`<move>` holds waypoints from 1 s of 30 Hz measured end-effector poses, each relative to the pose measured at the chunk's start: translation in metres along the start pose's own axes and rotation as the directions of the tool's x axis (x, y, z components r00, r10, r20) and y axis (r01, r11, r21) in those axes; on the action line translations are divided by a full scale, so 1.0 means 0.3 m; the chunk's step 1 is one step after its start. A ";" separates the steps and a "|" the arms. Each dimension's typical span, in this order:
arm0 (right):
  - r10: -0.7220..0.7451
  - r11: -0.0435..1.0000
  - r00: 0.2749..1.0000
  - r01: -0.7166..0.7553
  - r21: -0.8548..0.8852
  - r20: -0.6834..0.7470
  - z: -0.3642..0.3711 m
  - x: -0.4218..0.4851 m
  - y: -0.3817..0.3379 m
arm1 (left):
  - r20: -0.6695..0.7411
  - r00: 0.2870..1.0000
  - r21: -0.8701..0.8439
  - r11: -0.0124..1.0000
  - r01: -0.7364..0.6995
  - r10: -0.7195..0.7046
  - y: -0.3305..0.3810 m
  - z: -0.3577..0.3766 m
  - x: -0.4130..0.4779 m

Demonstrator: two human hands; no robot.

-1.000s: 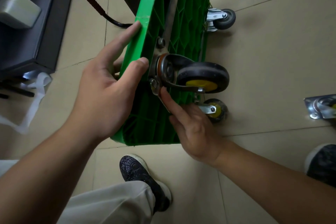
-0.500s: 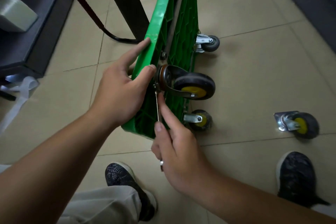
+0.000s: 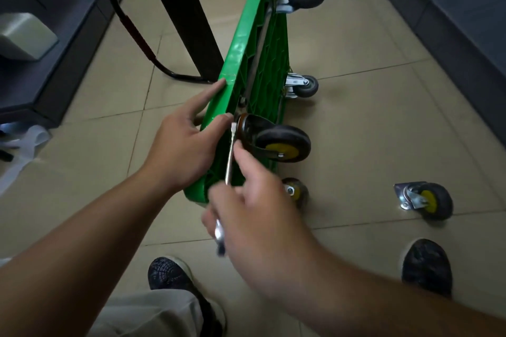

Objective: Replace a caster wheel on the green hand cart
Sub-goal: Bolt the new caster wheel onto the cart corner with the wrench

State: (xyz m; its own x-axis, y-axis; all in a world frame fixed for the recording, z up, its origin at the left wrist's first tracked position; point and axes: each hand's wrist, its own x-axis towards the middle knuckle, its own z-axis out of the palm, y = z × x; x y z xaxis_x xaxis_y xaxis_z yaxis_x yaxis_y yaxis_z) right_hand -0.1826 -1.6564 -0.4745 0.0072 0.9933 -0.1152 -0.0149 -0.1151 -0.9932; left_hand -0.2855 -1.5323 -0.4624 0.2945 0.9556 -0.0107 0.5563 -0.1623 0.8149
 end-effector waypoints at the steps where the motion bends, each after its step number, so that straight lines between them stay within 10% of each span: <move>1: -0.063 0.998 0.998 0.062 -0.029 -0.025 -0.007 -0.021 0.038 | 0.000 1.000 0.018 1.000 -0.001 0.001 0.002 0.005 0.002; 8: -0.503 0.725 0.864 0.418 -0.547 -0.008 -0.139 0.072 0.365 | -0.015 1.000 -0.002 1.000 0.005 -0.005 0.002 0.004 0.000; 15: -0.682 0.403 0.688 0.637 -0.658 0.249 -0.148 0.185 0.521 | -0.005 1.000 -0.058 0.998 -0.014 0.014 -0.003 0.005 -0.002; 21: -0.787 0.382 0.591 0.691 -0.613 0.177 -0.142 0.267 0.537 | -0.007 1.000 -0.114 0.993 -0.031 0.031 -0.011 0.012 -0.001; 30: -0.762 0.438 0.628 0.679 -0.589 0.157 -0.158 0.316 0.582 | 0.004 0.999 -0.148 0.988 -0.040 0.041 -0.009 0.016 0.000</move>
State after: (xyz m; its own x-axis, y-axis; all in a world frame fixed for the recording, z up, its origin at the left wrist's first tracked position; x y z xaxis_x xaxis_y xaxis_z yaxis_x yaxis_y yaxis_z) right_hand -0.1370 -1.5827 -0.6595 -0.1406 0.7128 0.6871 0.5876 0.6187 -0.5215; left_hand -0.2832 -1.5330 -0.4673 0.3196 0.9473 0.0203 0.4231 -0.1619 0.8915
